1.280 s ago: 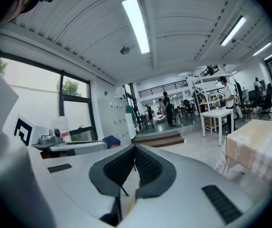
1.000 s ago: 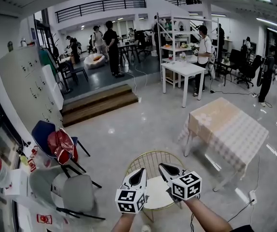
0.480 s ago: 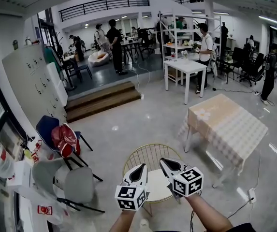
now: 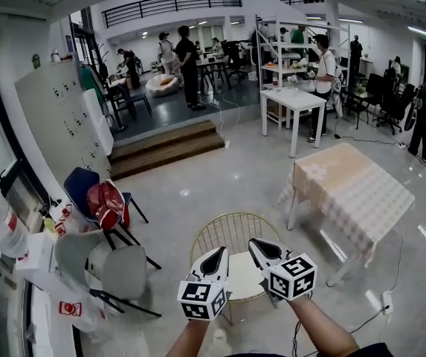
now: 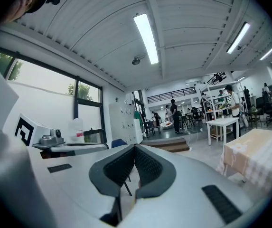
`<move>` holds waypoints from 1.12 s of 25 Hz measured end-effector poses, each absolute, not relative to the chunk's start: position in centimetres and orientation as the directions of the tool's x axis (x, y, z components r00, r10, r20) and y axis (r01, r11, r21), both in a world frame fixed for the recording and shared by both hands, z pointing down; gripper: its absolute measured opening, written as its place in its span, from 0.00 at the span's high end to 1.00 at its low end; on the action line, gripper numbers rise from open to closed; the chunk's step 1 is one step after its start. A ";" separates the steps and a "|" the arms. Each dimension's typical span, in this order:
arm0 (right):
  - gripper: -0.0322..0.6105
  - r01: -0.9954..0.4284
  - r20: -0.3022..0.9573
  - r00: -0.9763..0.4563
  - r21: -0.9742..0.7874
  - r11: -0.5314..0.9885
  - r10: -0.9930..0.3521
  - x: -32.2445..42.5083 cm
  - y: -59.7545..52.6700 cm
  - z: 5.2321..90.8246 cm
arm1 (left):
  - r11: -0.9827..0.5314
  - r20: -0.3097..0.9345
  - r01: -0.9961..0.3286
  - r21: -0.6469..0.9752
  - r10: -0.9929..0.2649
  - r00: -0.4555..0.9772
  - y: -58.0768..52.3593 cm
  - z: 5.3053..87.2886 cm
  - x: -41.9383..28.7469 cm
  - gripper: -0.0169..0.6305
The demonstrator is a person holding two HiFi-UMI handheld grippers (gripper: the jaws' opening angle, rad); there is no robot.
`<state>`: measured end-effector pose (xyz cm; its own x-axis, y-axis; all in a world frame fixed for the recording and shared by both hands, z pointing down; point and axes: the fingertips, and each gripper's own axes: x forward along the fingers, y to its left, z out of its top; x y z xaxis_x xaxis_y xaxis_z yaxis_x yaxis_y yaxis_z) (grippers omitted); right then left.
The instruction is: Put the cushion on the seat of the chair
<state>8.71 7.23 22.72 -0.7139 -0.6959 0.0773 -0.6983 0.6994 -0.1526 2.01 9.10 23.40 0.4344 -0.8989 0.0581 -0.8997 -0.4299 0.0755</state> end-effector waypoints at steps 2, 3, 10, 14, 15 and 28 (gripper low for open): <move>0.92 -0.694 0.069 -0.718 -0.151 0.704 -0.693 8.9 7.8 22.6 | -0.425 0.054 -0.902 0.073 -0.902 0.429 9.7 23.3 2.1 0.97; 0.92 -0.692 0.066 -0.720 -0.152 0.706 -0.691 9.0 8.0 22.6 | -0.422 0.052 -0.903 0.073 -0.903 0.426 9.9 23.3 2.2 0.97; 0.92 -0.690 0.047 -0.720 -0.152 0.708 -0.692 9.8 8.8 22.1 | -0.404 0.039 -0.911 0.085 -0.912 0.408 10.9 22.6 2.7 0.97; 0.92 -0.690 0.039 -0.721 -0.136 0.711 -0.692 9.4 8.7 21.7 | -0.401 0.026 -0.912 0.084 -0.914 0.404 10.8 22.2 2.4 0.97; 0.92 -0.690 0.037 -0.721 -0.132 0.712 -0.692 9.2 8.7 21.6 | -0.401 0.026 -0.912 0.083 -0.914 0.405 10.7 22.2 2.2 0.97; 0.92 -0.693 -0.005 -0.716 -0.114 0.711 -0.698 7.6 8.5 20.2 | -0.406 0.019 -0.912 0.063 -0.913 0.408 10.2 21.3 0.4 0.97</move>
<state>7.58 8.46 20.17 -0.7157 -0.6984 -0.0047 -0.6934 0.7114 -0.1143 0.39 10.20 21.28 0.4077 -0.9129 0.0186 -0.9118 -0.4059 0.0625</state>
